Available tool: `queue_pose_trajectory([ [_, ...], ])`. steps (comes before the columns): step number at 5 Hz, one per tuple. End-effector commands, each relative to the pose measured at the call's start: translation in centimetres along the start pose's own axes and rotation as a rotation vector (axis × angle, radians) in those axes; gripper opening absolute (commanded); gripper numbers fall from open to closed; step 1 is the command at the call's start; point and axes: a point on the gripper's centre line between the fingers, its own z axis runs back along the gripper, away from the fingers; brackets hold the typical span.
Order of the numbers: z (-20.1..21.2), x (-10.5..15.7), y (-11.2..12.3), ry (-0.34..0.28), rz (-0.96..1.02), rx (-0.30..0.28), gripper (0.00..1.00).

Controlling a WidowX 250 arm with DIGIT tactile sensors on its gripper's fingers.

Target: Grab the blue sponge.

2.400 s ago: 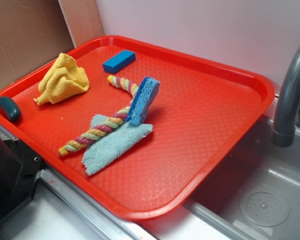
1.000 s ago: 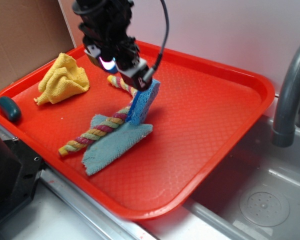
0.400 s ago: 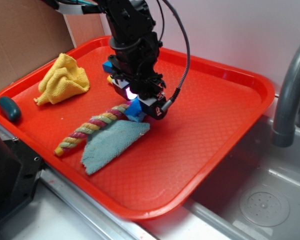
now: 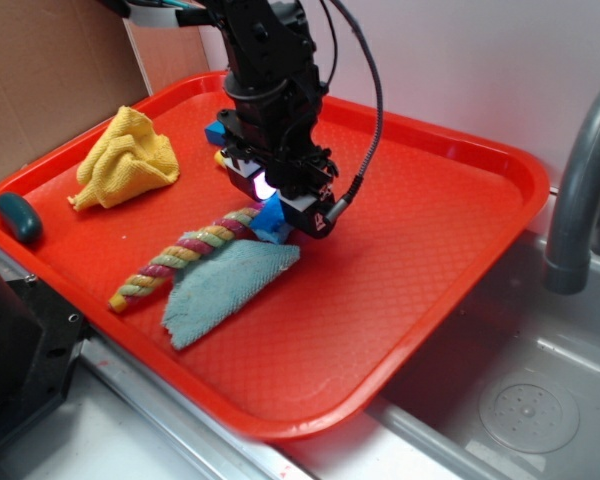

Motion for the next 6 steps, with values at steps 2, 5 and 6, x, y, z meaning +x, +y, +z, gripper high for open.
queue_pose_trajectory([
  [2, 13.7, 3.0, -0.2, -0.176, -0.155, -0.014, 0.00],
  [5, 6.7, 2.6, -0.4, -0.051, -0.484, -0.123, 1.00],
  [6, 5.6, 1.9, -0.7, -0.039, -0.488, -0.121, 1.00],
])
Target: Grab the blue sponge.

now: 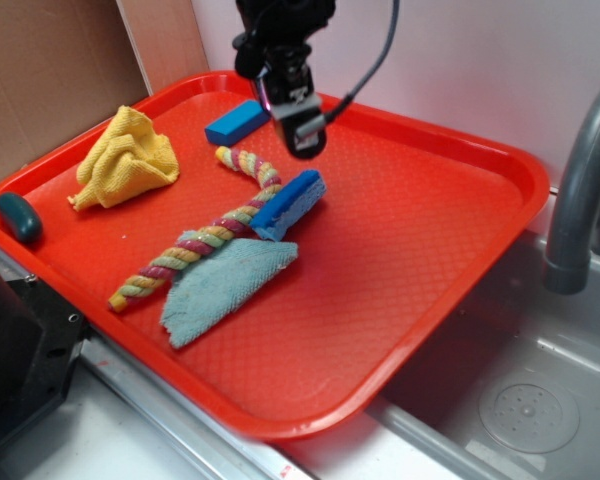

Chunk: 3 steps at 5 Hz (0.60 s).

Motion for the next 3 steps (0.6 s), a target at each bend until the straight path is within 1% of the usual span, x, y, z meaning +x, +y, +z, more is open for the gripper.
queue_pose_trajectory([
  [1, -3.0, -0.8, -1.3, -0.017, -0.072, -0.029, 1.00],
  [2, -5.4, -0.8, -0.9, 0.061, -0.072, -0.031, 1.00],
  [3, -6.6, -1.0, -1.0, 0.103, -0.048, -0.044, 1.00],
])
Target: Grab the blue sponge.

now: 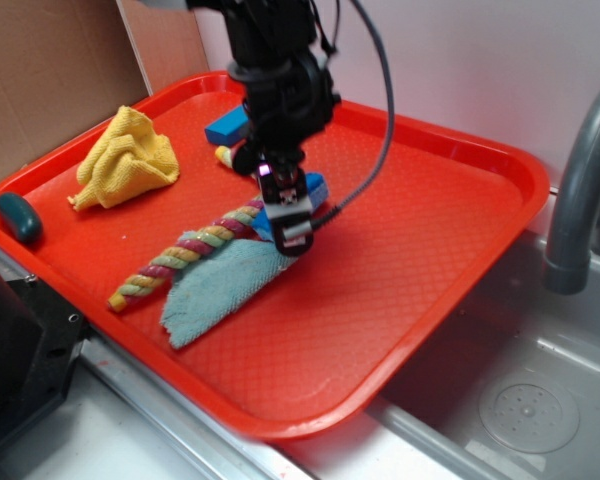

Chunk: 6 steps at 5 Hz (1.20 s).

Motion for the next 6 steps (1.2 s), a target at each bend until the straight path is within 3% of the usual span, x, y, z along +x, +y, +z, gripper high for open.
queue_pose_trajectory([
  [1, -0.9, 0.3, 0.0, 0.033, 0.053, -0.002, 0.00],
  [2, -0.4, 0.5, -0.1, 0.038, 0.103, 0.029, 0.00],
  [3, 2.7, 0.2, 0.0, 0.037, 0.216, 0.095, 0.00],
  [4, 7.9, 0.0, 2.5, -0.013, 0.469, 0.183, 0.00],
  [5, 13.0, -3.4, 2.9, -0.086, 0.720, 0.167, 0.00],
  [6, 18.0, -6.9, 2.9, -0.078, 0.884, 0.166, 0.00],
])
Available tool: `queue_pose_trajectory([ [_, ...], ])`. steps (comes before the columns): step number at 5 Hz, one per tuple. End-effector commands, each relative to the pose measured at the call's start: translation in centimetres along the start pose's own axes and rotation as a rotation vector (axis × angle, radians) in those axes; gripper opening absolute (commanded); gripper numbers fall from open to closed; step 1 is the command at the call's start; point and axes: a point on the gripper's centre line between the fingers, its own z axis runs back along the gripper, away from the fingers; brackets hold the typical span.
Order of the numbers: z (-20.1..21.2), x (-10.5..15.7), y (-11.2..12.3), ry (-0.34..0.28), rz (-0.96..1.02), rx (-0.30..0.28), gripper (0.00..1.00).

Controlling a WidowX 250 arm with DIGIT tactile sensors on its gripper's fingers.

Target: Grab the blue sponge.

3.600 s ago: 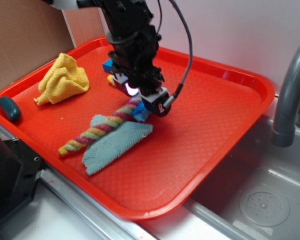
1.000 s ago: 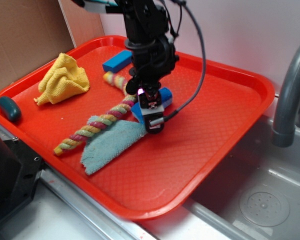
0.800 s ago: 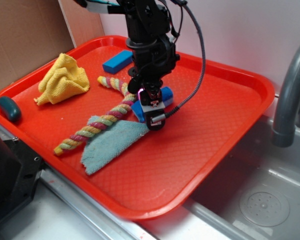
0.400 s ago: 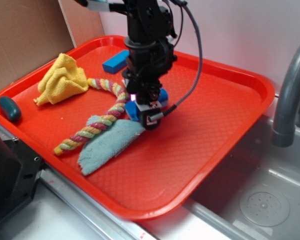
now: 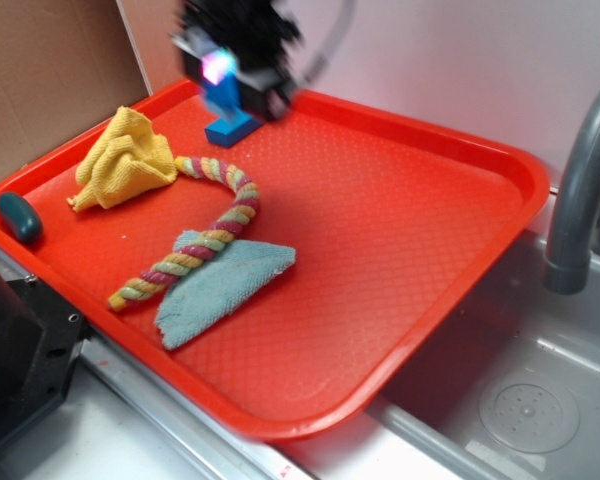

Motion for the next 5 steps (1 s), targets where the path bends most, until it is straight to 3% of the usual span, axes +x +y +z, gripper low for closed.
queue_pose_trajectory([
  [1, 8.2, -4.6, 5.0, -0.063, 0.204, -0.026, 0.00],
  [2, 9.2, -4.1, 4.4, -0.135, 0.025, -0.049, 0.00],
  [3, 8.7, -2.8, 2.5, -0.170, -0.108, -0.089, 0.00],
  [4, 7.2, -2.5, 1.5, -0.101, -0.116, -0.068, 0.00],
  [5, 6.5, -2.4, 1.5, -0.077, -0.104, -0.059, 0.00],
])
